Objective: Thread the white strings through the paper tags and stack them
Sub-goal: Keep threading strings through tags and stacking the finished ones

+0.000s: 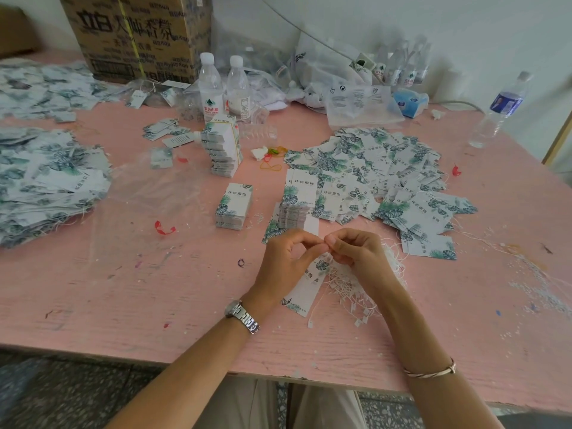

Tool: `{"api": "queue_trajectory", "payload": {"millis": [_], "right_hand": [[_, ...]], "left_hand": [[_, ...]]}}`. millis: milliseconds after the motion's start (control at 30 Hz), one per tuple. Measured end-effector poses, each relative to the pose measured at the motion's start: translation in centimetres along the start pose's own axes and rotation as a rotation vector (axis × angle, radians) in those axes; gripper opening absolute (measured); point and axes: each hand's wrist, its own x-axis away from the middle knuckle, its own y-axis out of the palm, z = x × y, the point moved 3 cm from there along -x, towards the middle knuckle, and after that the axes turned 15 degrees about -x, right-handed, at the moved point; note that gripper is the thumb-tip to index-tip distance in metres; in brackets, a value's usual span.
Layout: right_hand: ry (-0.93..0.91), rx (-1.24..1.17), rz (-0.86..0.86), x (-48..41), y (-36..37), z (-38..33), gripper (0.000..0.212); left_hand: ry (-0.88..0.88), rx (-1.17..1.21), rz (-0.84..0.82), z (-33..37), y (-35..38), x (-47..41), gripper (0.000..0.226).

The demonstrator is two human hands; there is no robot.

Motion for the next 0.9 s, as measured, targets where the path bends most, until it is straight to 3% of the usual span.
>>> {"api": "queue_trajectory", "payload": {"millis": [400,667,900], "right_hand": [[0.055,-0.05,-0.046,-0.24,0.19,0.79,0.022],[-0.004,-0.048,-0.057,-0.11,0.55,0.55,0.009],[0.077,-0.25,-0.038,-0.49,0.6,0.69,0.012]], "left_hand": [[0.027,-0.021,0.017,-0.29,0.0,0.16,0.008],[0.043,-0.057,0.05,-0.06,-0.18,0.3,0.007],[0.042,0.043,0.072,0.42,-0.46,-0.01,0.006]]}}
